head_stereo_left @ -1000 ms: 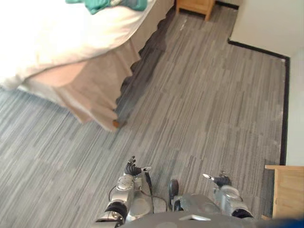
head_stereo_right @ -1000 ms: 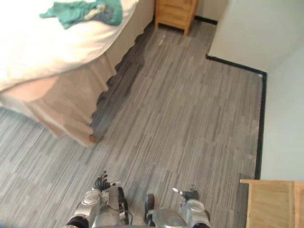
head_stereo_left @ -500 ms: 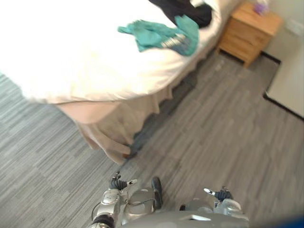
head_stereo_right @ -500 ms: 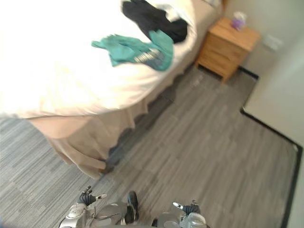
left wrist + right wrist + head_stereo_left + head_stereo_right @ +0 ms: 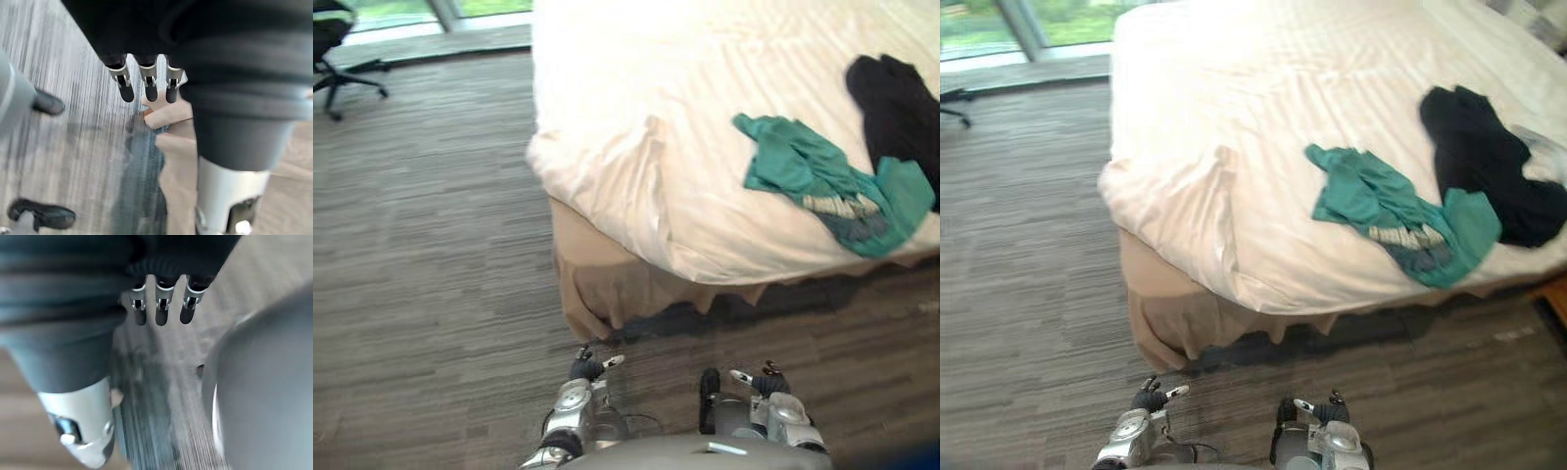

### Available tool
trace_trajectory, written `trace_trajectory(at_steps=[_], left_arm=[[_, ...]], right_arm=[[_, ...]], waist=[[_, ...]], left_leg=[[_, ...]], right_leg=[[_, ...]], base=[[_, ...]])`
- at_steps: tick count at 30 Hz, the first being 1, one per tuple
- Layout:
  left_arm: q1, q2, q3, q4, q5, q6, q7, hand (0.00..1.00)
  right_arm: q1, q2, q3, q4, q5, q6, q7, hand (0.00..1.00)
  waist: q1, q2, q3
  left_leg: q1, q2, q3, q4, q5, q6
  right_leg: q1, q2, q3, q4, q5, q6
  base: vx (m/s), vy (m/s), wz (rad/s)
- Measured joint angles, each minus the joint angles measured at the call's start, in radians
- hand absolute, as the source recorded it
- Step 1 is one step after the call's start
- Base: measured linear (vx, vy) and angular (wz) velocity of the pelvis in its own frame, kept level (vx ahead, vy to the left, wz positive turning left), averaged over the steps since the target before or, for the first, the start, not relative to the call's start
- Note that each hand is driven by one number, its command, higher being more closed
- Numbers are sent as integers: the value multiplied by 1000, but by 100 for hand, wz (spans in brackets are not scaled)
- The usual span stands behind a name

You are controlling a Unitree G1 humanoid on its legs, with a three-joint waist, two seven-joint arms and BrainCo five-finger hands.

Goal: Tidy the bed and pick cloth on bed and put in laundry

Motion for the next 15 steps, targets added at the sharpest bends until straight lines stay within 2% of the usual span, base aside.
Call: trace_trajectory(at_steps=[4, 6, 8, 9, 10, 12, 13, 14, 15], left_arm=[[27, 0, 47, -3, -4, -3, 3, 0], [27, 2, 46, -8, -16, -4, 11, 0], [29, 5, 42, -35, -32, -4, 13, 0], [30, 17, 35, -34, -34, -6, 13, 0], [36, 24, -3, -31, -38, -4, 13, 0], [36, 29, -31, -30, -38, -4, 13, 0], [34, 33, -48, -30, -38, -4, 12, 0], [34, 36, -72, -29, -38, -3, 12, 0], [29, 35, -79, -29, -38, -4, 13, 0]], right_arm=[[-5, 22, 41, -2, 0, -1, 8, 0], [-1, 25, 59, -2, 0, -1, 12, 0], [6, 23, 60, 3, 0, 0, 16, 0], [5, 25, 61, 9, 0, 0, 16, 0], [5, 20, 57, 12, -14, 1, 16, 0], [2, 11, 55, 21, -24, 1, 15, 0], [-4, 7, 53, 29, -31, 2, 15, 0], [-3, -4, 52, 31, -38, 5, 15, 0], [-3, -15, 53, 38, -38, 9, 16, 0]], waist=[[-2, 1, -1], [-1, 0, -1], [4, -6, -1], [5, -12, -1], [2, -6, -4], [2, -9, -2], [1, -13, 0], [0, -9, -1], [3, -11, -5]], left_leg=[[-26, 18, 11, 81, 19, -18], [-88, 22, 72, 209, 20, -32], [-193, 56, 206, 395, 55, -69], [-205, 64, 245, 411, 41, -52], [-206, 70, 323, 350, -16, -21], [-205, 50, 337, 263, -27, -13], [-205, 31, 331, 181, -12, -7], [-204, 20, 322, 65, 66, -8], [-188, 2, 313, 32, 138, -9]], right_leg=[[79, 16, -48, -57, -19, -9], [116, 15, -71, -95, -21, -13], [146, 8, -89, -131, -16, -22], [151, 4, -90, -141, -13, -24], [171, -4, -82, -165, -3, -19], [177, -20, -77, -173, 5, -7], [179, -34, -64, -174, 9, 1], [183, -40, -48, -179, 17, 18], [193, -41, -18, -196, 22, 47]], base=[[141, -167, 41], [54, -69, 40], [68, -65, 26], [111, -17, 4], [110, 27, -9], [110, 86, -20], [111, 198, -34], [139, 264, -44], [154, 259, -30]])
